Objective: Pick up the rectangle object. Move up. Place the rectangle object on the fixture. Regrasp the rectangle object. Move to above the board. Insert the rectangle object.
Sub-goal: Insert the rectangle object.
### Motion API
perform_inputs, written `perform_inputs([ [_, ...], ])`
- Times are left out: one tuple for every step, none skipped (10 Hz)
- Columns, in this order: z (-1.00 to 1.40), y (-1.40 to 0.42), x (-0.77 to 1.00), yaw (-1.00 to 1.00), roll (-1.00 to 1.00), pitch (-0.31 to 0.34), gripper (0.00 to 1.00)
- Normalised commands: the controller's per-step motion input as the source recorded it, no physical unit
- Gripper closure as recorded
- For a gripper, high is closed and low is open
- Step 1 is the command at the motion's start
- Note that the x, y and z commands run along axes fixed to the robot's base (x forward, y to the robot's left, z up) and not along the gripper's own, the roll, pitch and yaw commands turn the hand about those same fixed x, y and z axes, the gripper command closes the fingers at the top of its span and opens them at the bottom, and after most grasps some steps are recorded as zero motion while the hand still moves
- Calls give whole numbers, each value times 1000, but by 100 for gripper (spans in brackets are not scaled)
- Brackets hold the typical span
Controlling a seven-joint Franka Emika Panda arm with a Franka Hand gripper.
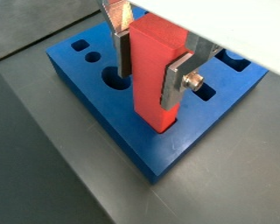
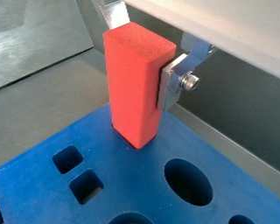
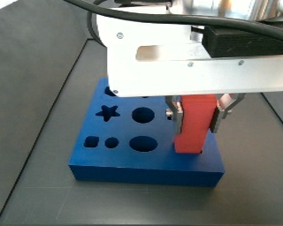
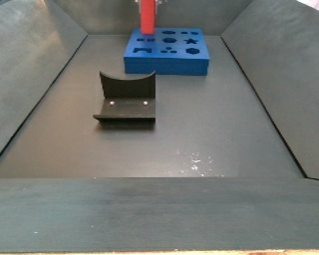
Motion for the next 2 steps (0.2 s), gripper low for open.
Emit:
perform_inputs([
  [0,0,0,0,0,0,0],
  [0,0,0,0,0,0,0],
])
